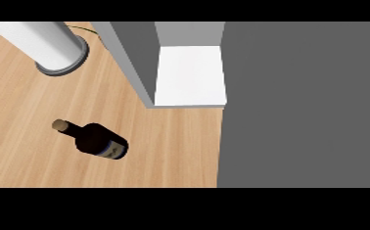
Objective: Pick up the wine, place it into the cabinet and close the cabinet
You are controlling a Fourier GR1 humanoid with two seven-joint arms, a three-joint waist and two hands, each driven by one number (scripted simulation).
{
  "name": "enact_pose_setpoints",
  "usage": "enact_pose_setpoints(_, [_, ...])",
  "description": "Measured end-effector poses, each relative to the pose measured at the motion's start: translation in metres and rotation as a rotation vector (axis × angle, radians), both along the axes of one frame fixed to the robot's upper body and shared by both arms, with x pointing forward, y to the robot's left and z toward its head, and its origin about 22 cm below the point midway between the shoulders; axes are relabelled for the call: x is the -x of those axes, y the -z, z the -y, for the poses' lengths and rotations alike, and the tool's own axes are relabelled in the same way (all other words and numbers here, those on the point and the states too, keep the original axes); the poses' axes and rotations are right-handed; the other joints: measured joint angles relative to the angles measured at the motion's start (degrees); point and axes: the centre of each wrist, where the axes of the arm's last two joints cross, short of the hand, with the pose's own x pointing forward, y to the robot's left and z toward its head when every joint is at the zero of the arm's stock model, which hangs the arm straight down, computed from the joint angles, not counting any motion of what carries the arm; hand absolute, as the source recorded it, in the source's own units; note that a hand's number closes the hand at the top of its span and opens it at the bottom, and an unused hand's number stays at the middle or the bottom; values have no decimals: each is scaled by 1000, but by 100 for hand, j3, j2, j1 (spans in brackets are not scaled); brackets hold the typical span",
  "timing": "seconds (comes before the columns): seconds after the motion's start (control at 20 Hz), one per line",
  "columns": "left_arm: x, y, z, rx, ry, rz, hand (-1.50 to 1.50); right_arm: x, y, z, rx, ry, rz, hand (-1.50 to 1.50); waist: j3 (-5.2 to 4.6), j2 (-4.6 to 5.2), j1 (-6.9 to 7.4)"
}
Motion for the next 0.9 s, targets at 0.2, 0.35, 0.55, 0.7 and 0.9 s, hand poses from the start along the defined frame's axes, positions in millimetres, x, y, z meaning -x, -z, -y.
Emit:
enact_pose_setpoints(0.2, [1,1,-6,1,-23,1,-150,-3,-3,1,6,12,8,-150,1,4,6])
enact_pose_setpoints(0.35, [-3,7,-12,-15,-68,-13,-150,-4,-5,0,1,18,12,-150,1,14,-22])
enact_pose_setpoints(0.55, [-11,22,-17,-45,-100,-41,-150,-3,-2,1,-6,23,12,-150,2,17,-57])
enact_pose_setpoints(0.7, [-21,38,-19,-69,-103,-58,-150,-2,0,3,-3,24,17,-150,2,22,-79])
enact_pose_setpoints(0.9, [-35,59,-20,-101,-106,-75,-150,-1,3,2,-12,13,19,-150,2,27,-80])
